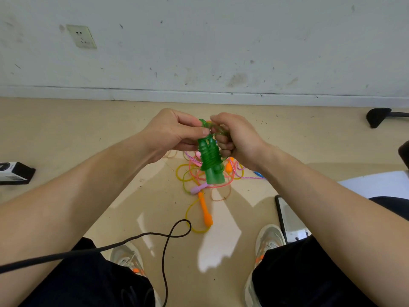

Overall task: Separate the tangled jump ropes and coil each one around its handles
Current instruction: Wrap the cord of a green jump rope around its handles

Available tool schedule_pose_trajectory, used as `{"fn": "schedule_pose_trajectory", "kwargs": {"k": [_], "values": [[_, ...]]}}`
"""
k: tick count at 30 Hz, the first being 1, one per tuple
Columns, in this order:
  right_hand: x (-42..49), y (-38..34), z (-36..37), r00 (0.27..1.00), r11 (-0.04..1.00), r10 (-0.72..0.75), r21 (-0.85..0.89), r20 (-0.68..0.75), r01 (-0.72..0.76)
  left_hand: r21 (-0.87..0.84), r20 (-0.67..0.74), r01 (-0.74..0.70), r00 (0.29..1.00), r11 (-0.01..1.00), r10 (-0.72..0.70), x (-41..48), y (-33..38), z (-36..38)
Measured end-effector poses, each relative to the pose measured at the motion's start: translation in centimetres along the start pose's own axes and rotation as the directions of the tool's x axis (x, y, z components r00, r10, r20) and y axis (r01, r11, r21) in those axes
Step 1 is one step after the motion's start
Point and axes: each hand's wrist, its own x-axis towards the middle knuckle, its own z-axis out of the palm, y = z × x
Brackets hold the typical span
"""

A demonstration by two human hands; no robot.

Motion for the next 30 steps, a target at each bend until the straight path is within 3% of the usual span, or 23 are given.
{"fn": "schedule_pose_trajectory", "kwargs": {"k": [4,8,13,17,20,27,30], "values": [[-0.1,0.5,0.0,0.996,0.937,-0.087,-0.341,-0.014,0.077,0.113,0.024,-0.04,0.999,0.993,0.038,-0.4,-0.1,0.6],[0.2,0.9,-0.1,0.995,0.922,-0.099,-0.375,0.019,0.099,0.131,0.011,-0.033,0.999,0.991,0.031,-0.6,-0.2,0.8],[0.8,1.8,0.2,0.995,0.945,-0.089,-0.32,-0.055,0.067,0.158,-0.098,-0.029,0.994,0.987,0.044,-0.5,-0.3,1.6],[1.1,2.0,0.4,0.992,0.97,-0.043,-0.242,-0.122,0.012,0.255,-0.187,-0.123,0.967,0.959,0.173,-0.2,-1.1,1.9],[1.6,2.1,0.3,0.988,0.979,0.011,-0.2,-0.152,-0.041,0.414,-0.227,-0.204,0.92,0.887,0.318,-0.2,-1.4,2.3],[1.5,1.4,0.2,0.976,0.984,0.179,0.01,-0.12,-0.18,0.521,-0.273,-0.392,0.766,0.758,0.583,-0.6,-1.6,3.2],[1.3,1.6,0.2,0.982,0.984,0.173,0.045,-0.079,-0.17,0.439,-0.318,-0.378,0.783,0.815,0.534,-0.2,-1.5,3.3]]}}
